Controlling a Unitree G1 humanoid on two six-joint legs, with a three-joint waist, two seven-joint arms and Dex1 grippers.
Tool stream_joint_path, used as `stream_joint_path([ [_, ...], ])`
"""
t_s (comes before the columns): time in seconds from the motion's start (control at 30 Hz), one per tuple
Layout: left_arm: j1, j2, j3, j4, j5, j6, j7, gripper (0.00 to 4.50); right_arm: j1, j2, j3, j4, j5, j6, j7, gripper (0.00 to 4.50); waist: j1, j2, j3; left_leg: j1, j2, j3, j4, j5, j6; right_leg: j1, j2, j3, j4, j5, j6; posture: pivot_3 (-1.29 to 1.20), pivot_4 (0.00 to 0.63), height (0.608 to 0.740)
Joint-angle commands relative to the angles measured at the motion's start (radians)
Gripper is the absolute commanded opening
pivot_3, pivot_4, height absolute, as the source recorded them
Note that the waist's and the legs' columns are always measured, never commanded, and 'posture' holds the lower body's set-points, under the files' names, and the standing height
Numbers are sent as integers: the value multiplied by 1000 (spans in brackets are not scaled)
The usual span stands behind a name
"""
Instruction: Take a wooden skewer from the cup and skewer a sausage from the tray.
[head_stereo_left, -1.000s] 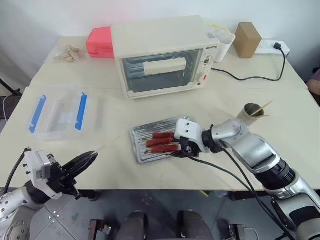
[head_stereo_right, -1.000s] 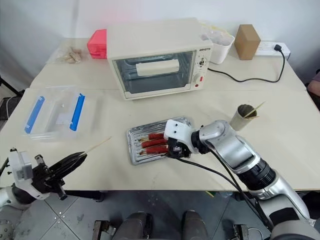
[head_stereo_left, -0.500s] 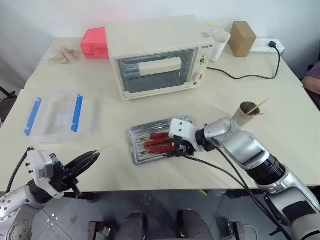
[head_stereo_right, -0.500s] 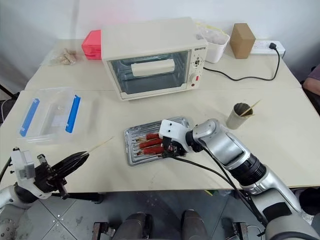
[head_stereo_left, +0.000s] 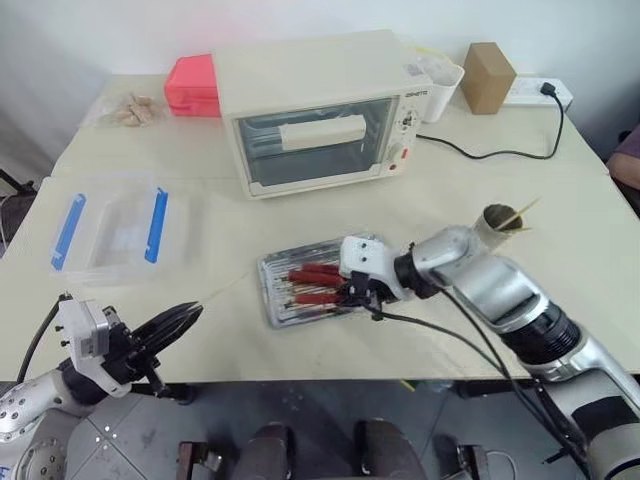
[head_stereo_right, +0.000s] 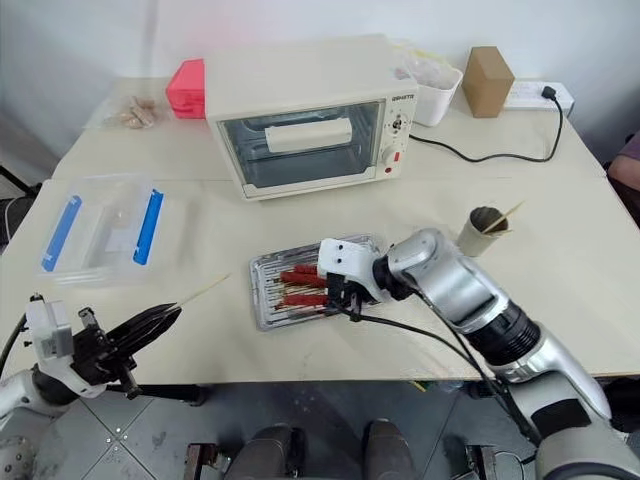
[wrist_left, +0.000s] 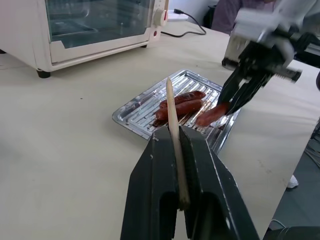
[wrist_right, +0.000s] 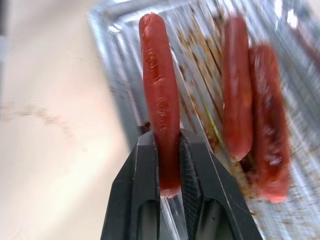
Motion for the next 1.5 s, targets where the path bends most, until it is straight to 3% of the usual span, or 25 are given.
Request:
stream_joint_path([
  [0.03, -11, 38, 3, 1, -7, -7, -47, 0, 15, -56, -106, -36, 76, -118, 107, 364, -2, 0, 0, 0, 0, 0, 0, 0, 0, 0, 0, 0, -1, 0, 0, 0, 150, 740],
  [0.2, -36, 118, -42, 18, 15, -12, -155, 0, 95, -95, -236, 42, 124, -326, 179, 364, -2, -1, 0, 1, 0, 1, -1, 0, 0, 1, 0, 0, -3, 0, 0, 0, 150, 740],
  [0.4, -166, 199, -198, 38, 47, 19, -259, 0, 159, -79, -343, 110, 185, -498, 239, 364, -3, 0, 0, 1, 0, 1, -1, 0, 0, 1, 1, -1, -1, 0, 0, 0, 150, 740],
  [0.53, -284, 179, -273, 51, 37, 54, -240, 0, 163, -72, -347, 79, 208, -482, 231, 364, -3, 0, 0, 2, 1, 1, -1, 0, 0, 1, 1, -2, 2, 0, 0, 0, 150, 740],
  [0.73, -397, 164, -339, 72, 48, 86, -233, 0, 151, -135, -291, 67, 111, -458, 225, 364, -2, 0, 0, 1, 1, 1, 0, 0, 0, 1, 1, -3, 2, 0, 0, 0, 150, 740],
  [1.5, -449, 105, -368, 126, 121, 40, -216, 0, 138, -163, -250, -7, 34, -331, 178, 364, -1, 0, 0, 1, 0, 1, 2, 0, 0, 1, 1, -4, 4, 0, 0, 0, 150, 740],
])
